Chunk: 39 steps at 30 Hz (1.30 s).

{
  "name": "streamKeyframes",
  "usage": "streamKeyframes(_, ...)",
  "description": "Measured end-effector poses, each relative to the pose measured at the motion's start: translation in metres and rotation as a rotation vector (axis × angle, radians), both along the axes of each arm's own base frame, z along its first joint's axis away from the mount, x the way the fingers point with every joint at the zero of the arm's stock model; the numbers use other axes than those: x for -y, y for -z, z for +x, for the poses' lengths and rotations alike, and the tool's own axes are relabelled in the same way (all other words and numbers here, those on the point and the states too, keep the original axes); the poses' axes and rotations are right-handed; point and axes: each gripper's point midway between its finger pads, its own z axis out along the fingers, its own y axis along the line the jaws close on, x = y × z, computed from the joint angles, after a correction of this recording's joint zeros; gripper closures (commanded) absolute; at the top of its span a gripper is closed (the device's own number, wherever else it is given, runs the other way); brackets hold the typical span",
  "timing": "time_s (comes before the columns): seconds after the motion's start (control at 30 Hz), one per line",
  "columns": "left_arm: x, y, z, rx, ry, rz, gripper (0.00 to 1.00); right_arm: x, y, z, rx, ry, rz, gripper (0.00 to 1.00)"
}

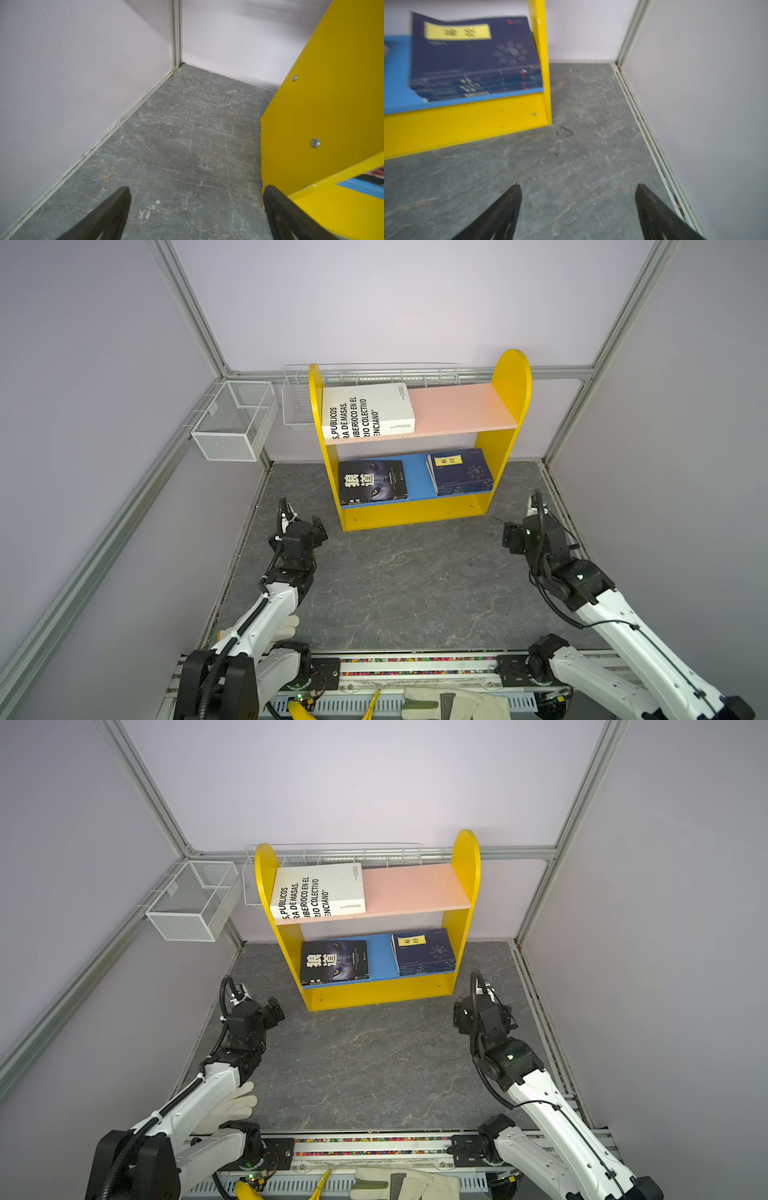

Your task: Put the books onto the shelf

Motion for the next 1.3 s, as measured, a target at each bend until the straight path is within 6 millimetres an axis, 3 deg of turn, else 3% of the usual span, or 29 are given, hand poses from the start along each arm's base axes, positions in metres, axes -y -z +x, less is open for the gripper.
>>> streamKeyframes(0.23,-0.006,0.039,-0.004,0.012,-0.007,0.082,0.01,0.013,0.041,-0.004,0.021,0.043,-0.025,0.11)
streamKeyframes(0.43,-0.01,0.052,0.012,0.053,-0.01,0.151,0.01,0.024,0.054,0.01,0.022,0.116,-0.062,0.11)
streamKeyframes(0.53,-0.007,0.07,0.017,0.022,0.014,0.176,0.01,0.03,0.065,0.019,0.01,0.159,-0.091,0.11)
streamKeyframes(0.77,-0.023,0.049,0.032,0.082,-0.009,0.139,0.01,0.056,0.108,0.04,0.011,0.233,-0.085,0.11)
streamKeyframes(0.93,-0.02,0.042,0.039,0.098,0.002,0.126,0.01,0.077,0.141,0.056,0.023,0.273,-0.087,0.11)
streamKeyframes(1.0,-0.02,0.043,0.039,0.092,0.006,0.125,0.01,0.082,0.145,0.066,0.04,0.27,-0.09,0.11)
streamKeyframes(1.3,-0.018,0.045,0.039,0.084,0.016,0.123,0.01,0.057,0.144,0.1,0.117,0.069,-0.029,0.11)
